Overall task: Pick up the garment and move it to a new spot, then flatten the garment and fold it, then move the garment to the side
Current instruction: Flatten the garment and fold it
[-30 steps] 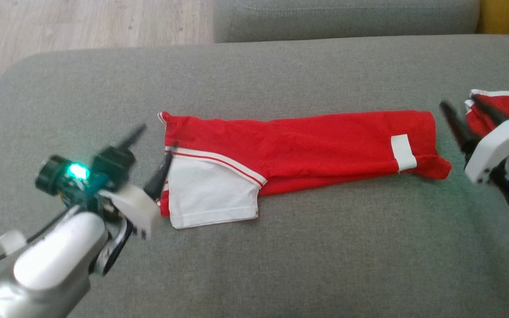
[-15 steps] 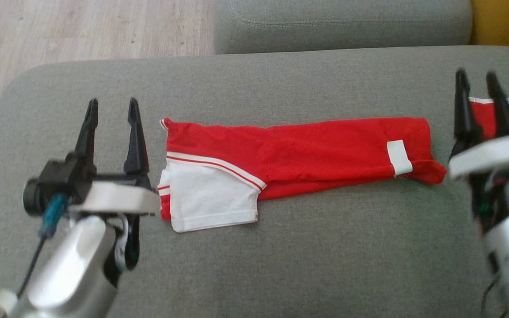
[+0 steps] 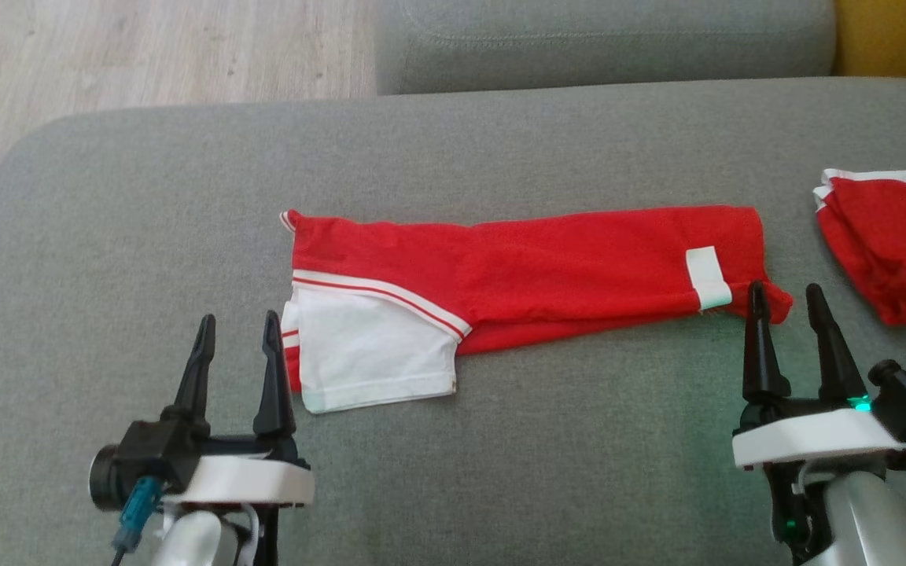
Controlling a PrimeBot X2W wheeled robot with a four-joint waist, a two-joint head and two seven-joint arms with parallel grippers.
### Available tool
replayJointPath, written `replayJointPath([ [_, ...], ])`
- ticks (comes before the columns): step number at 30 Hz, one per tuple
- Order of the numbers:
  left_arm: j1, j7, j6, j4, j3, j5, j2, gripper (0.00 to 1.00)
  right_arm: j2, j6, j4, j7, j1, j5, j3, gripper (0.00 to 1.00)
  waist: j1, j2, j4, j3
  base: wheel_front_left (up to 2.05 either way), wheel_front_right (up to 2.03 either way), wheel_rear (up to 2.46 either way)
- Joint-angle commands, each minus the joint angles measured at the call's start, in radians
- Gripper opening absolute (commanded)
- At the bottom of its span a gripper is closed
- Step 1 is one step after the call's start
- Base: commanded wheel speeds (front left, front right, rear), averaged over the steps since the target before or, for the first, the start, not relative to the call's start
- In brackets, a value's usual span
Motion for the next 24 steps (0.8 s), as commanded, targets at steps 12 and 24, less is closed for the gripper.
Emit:
replayJointPath([
  [12, -0.116, -0.006, -0.105, 0.000, 0.121, 0.116, -0.076, 1.00, 0.003, -0.001, 0.087, 0.047, -0.177, -0.076, -0.107, 1.00, 0.0001, -0.0001, 0.037, 0.115, 0.00, 0.00, 0.00],
  [24, -0.178, -0.006, -0.146, 0.017, 0.121, 0.154, -0.099, 1.00, 0.003, -0.001, 0.398, 0.168, -0.372, -0.220, -0.311, 1.00, 0.0001, -0.0001, 0.084, 0.202, 0.00, 0.00, 0.00],
])
